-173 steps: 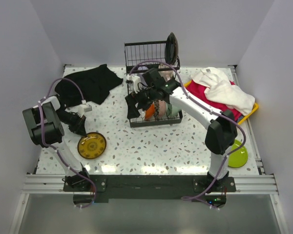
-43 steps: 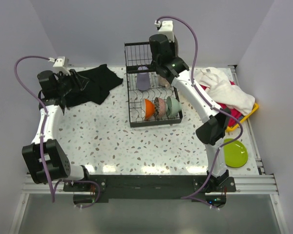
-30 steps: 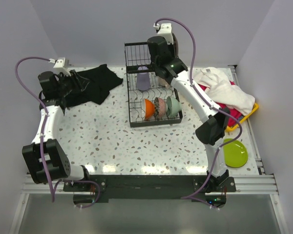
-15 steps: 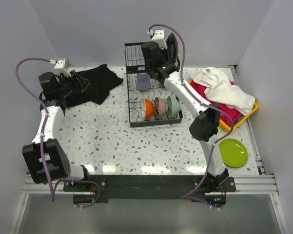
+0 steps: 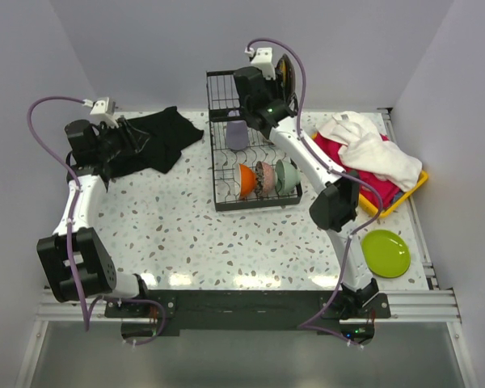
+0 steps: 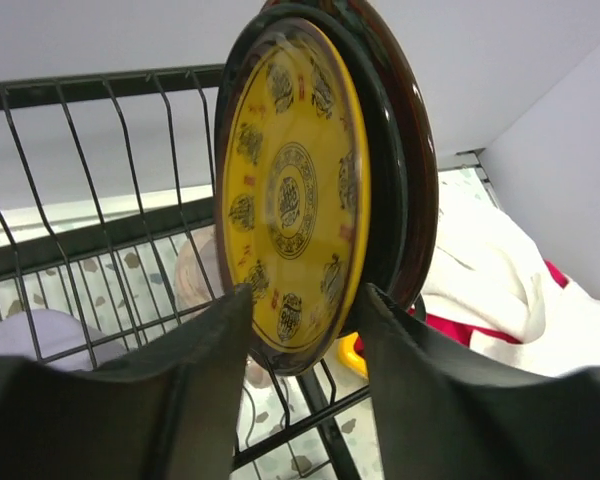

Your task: Load the mixed dishes into the dish rack

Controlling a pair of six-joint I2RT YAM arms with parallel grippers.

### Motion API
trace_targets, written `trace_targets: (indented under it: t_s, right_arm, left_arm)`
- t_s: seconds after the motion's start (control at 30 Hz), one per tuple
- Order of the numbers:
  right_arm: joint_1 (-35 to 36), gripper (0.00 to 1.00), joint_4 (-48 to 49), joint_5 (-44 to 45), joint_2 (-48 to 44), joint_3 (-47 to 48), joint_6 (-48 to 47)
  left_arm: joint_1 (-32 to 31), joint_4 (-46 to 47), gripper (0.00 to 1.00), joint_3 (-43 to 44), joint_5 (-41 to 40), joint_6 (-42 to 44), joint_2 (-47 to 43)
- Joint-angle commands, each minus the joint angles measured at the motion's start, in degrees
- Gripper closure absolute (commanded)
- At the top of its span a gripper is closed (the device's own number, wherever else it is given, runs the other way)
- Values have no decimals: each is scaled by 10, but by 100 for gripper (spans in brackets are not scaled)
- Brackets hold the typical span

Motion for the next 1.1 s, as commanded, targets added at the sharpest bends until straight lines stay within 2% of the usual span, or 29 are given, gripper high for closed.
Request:
trace_targets:
  t_s: [0.0,0.17,0.33,0.4,0.47,0.5,0.53,0.63,0.67,0.8,0.83,0.93,1.0,1.07]
  right_arm:
    - [6,43,29,-18,-52,25,-6]
    - [36,35,44,-36,-127,-38,-29]
    - [45,33,10,-32,-161,-47,-15]
    - [43,36,18,-19,-165,-56,-15]
    - [43,47,20,-19,-168,-63,-19]
    - [42,56,21,-20,-170,-64,-16]
    - [41,60,21,-25,-171,-69,-16]
    - [39,61,10,-47,-177,-76,-9]
    - [37,55,6,-54,-179,-78,-8]
    - [21,38,-25,-129,-237,-125,-29]
    - [12,36,-40,-177,-250,-150,-29]
    - [-22,40,-119,-277,-305,-201,-30]
    - [-42,41,-142,-304,-329,-230,-16]
    - [-76,48,-153,-368,-363,-264,-13]
  left_arm:
    - [-3,26,60,-3,9,-14,-11]
    - [-3,28,58,-9,13,-17,-21]
    - [-10,29,58,-14,13,-19,-26]
    - [-12,30,58,-15,14,-22,-27]
    - [-15,31,58,-15,14,-22,-30]
    - [-17,31,58,-15,14,-22,-31]
    - [-18,30,58,-16,12,-22,-33]
    - [-21,25,58,-16,3,-27,-33]
    - [-22,18,58,-16,2,-33,-33]
    - [-37,13,58,-19,44,-34,-31]
    - [-41,12,57,-19,58,-24,-33]
    - [-53,24,56,-12,97,-17,-33]
    - [-61,26,55,-3,111,-16,-29]
    - [-75,40,55,9,134,-19,-26]
